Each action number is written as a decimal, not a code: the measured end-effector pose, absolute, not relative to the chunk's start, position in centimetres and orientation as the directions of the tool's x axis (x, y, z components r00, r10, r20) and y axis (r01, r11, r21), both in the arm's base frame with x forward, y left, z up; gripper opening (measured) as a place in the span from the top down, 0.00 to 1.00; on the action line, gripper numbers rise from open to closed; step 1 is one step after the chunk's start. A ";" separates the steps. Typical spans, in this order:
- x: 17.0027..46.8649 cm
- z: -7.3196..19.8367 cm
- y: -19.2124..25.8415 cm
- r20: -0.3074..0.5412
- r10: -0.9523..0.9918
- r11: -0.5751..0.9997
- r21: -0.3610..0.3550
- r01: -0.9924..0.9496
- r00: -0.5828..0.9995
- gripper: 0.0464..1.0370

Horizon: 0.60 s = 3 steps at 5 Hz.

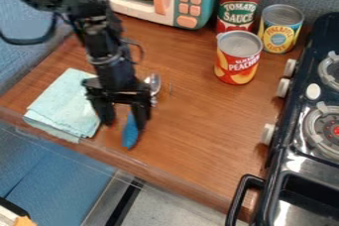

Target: Moved the blue spoon to the bottom middle of the table

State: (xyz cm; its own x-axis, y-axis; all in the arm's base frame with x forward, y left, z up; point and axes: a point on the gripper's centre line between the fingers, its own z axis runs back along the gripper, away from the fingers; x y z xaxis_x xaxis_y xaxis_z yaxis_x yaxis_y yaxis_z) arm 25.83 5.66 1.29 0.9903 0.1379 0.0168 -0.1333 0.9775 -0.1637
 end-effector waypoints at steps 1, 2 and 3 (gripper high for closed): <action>25.5 1.3 5.5 0.012 0.099 0.978 -0.186 -0.095 0.995 0.03; 25.7 2.7 3.8 0.063 0.016 0.981 -0.191 -0.003 0.998 0.04; 26.2 5.0 0.9 0.125 -0.077 0.972 -0.210 0.103 0.989 0.04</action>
State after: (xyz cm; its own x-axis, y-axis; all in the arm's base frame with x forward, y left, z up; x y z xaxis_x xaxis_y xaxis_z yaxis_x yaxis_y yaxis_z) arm 26.23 0.92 4.97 0.9891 -0.0774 0.1253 0.1026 0.9724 -0.2097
